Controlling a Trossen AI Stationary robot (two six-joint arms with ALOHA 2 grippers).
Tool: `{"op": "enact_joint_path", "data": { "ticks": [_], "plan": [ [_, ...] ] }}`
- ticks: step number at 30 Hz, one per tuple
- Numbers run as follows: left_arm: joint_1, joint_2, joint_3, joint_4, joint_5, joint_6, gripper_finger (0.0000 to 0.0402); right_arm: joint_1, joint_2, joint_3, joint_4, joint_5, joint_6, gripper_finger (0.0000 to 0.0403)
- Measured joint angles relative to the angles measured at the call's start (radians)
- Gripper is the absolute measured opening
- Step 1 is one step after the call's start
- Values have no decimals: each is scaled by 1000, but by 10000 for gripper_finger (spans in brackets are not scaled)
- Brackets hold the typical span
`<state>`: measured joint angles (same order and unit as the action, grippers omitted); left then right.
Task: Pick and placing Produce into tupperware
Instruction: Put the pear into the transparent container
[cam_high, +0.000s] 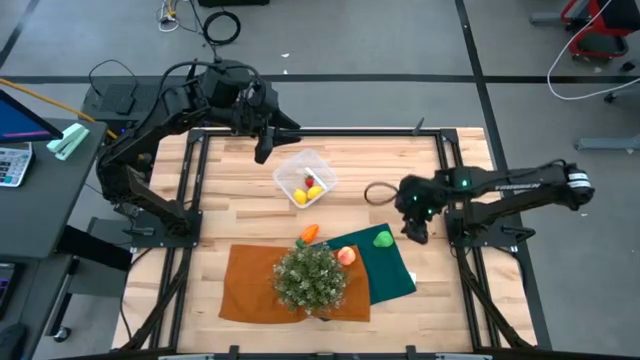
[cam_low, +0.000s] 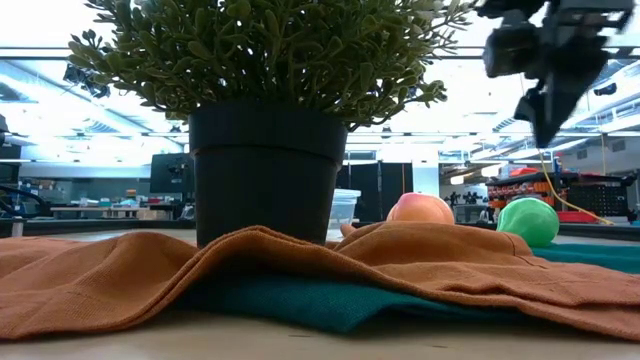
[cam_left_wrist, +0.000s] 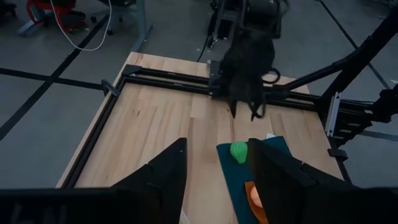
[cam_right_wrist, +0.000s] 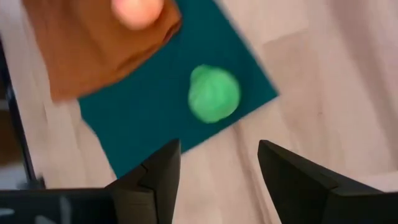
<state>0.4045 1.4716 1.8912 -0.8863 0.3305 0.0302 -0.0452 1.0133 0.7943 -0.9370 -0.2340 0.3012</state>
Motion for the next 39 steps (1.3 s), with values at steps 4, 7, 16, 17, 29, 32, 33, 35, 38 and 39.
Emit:
{"op": "enact_joint_path", "data": {
  "ticks": [4, 7, 16, 17, 29, 32, 33, 35, 38, 39],
  "plan": [
    [-13, 0, 0, 13, 0, 0, 174, 86, 32, -14, 29, 13, -68, 187],
    [-22, 0, 0, 20, 0, 0, 173, 129, 75, -14, 63, 40, -126, 198],
    [-29, 0, 0, 22, -12, 1, 173, 160, 221, -14, 124, 90, -266, 267],
    [-29, 0, 0, 22, -12, 1, 173, 160, 234, -14, 130, 101, -280, 275],
    [-29, 0, 0, 20, -12, 2, 176, 159, 345, -14, 216, 171, -306, 337],
    [-29, 0, 0, 20, -12, 3, 174, 159, 365, -14, 246, 169, -311, 345],
    [-29, 0, 0, 20, -12, 3, 173, 159, 372, -14, 260, 168, -313, 347],
    [-29, 0, 0, 20, -12, 3, 173, 159, 386, -14, 279, 168, -317, 349],
    [-29, 0, 0, 20, -12, 3, 174, 159, 406, -14, 286, 168, -318, 348],
    [-29, 0, 0, 20, -12, 3, 175, 159, 411, -14, 285, 167, -318, 347]
  ]
}}
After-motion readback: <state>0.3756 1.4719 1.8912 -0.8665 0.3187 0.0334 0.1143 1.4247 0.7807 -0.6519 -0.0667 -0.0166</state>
